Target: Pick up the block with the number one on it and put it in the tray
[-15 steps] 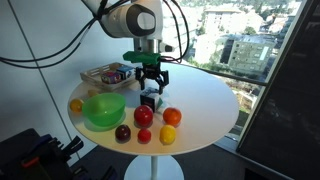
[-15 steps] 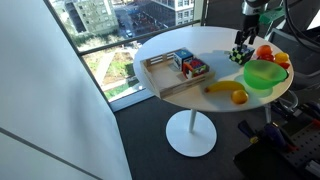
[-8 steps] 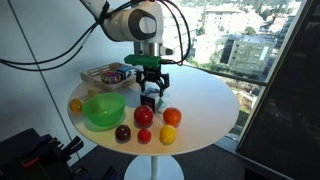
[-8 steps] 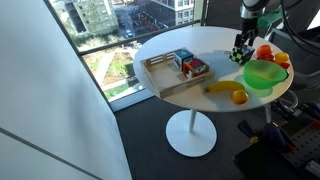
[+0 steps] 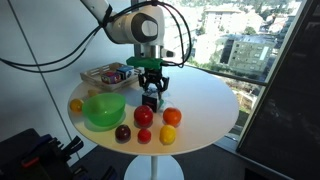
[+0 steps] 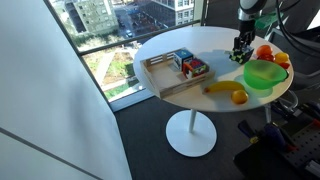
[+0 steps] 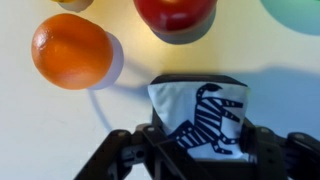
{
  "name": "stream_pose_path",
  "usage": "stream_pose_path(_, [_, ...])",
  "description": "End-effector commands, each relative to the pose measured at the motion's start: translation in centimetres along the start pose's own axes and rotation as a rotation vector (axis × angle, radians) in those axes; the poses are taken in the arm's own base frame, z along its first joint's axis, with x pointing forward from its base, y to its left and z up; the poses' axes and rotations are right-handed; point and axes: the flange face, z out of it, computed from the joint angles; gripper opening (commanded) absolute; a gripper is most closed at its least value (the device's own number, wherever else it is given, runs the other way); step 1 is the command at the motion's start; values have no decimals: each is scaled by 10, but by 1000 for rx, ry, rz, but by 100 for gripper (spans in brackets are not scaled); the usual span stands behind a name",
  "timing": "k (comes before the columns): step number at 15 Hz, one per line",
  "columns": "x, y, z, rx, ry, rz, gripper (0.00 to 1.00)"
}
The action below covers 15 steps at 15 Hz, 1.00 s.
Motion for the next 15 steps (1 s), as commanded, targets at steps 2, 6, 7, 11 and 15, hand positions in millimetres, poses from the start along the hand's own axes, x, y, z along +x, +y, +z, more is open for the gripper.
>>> stream_pose_path(2, [8,-7,-19,-21,3,2,32])
stream_pose_path(6, [9,-16,-42,-28,19,-13,16])
stream_pose_path(7, [10,-18,-48,-26,21,-18,11])
stream_pose_path(11, [11,-32,-80,-19,29,-19,7])
stream_pose_path(15, [13,-47,-106,8,-1,32,8])
